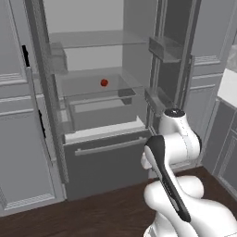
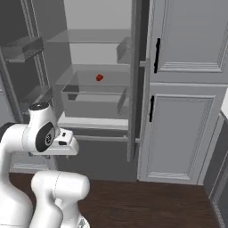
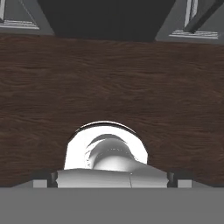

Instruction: Place one bell pepper and one steak in each tupperware on the nearby counter, to pack two identical lunches.

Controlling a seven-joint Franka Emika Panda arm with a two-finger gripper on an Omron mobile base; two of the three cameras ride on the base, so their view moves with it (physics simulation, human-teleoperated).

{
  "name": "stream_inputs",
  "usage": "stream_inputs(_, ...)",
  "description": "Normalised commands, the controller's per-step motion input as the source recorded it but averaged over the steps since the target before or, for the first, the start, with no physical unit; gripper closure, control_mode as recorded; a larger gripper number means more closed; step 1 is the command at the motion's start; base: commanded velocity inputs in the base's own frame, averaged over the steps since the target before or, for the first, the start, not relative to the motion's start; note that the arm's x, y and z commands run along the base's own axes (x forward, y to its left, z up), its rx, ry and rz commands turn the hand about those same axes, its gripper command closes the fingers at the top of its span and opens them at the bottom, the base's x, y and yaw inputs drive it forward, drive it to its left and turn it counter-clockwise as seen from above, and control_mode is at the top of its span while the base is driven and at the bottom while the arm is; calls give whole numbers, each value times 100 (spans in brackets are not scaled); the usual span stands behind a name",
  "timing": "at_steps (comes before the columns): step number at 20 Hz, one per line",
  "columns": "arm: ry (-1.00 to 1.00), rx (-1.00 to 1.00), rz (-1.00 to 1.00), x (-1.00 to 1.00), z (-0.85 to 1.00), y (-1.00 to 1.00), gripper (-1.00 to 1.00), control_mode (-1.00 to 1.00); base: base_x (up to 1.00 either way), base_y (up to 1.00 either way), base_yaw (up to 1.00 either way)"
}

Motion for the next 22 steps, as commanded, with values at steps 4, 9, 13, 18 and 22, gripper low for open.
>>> stream_inputs(4,0,0,0,0,0,0,-100,100,100,4,0)
stream_inputs(9,0,0,0,0,0,0,-100,100,100,17,0)
stream_inputs(13,0,0,0,0,0,0,-100,100,100,10,0)
stream_inputs(18,0,0,0,0,0,0,-100,100,78,4,0)
stream_inputs(22,0,0,0,0,0,0,-100,100,0,0,0)
